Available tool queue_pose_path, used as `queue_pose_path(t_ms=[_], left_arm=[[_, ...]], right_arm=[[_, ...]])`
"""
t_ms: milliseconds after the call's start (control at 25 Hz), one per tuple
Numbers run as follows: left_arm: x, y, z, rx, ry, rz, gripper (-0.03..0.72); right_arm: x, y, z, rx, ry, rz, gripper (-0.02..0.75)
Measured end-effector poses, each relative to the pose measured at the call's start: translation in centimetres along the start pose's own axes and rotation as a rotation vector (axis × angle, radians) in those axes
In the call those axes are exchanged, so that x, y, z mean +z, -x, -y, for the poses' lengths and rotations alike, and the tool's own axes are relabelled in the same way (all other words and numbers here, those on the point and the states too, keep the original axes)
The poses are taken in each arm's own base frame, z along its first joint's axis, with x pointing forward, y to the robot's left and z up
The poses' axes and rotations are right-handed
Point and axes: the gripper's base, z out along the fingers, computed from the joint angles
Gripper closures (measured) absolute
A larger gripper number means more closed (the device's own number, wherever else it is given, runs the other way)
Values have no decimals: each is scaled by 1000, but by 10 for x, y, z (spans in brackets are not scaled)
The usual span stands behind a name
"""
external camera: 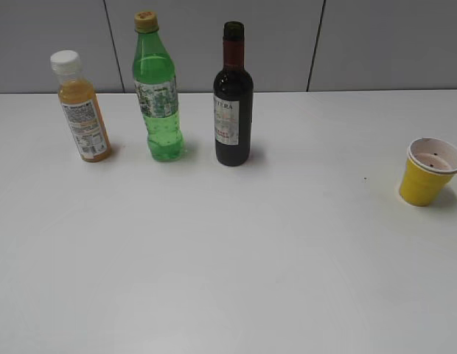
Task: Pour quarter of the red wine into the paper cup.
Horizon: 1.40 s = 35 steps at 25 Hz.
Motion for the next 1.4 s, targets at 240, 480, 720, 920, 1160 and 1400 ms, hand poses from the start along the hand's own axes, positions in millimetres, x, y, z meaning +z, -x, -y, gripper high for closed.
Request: queue_pose_path(t_ms=[240, 480, 720, 920, 1160, 1400], left_arm=[[0, 0, 0, 0, 0, 0, 450], [0, 0, 0, 0, 0, 0, 450], [0, 0, 0, 0, 0, 0, 450], [0, 0, 0, 0, -1, 0, 450], [0, 0, 0, 0, -1, 0, 450], [0, 0, 0, 0, -1, 0, 450]], right_arm=[[-4, 14, 0, -1, -7, 137, 88], [6, 42, 3, 4, -19, 273, 88], [37, 74, 7, 12, -33, 336, 92], [73, 98, 11, 18, -47, 375, 99], [137, 105, 16, 52, -62, 327, 104], [190, 82, 16, 103, -58, 247, 113]])
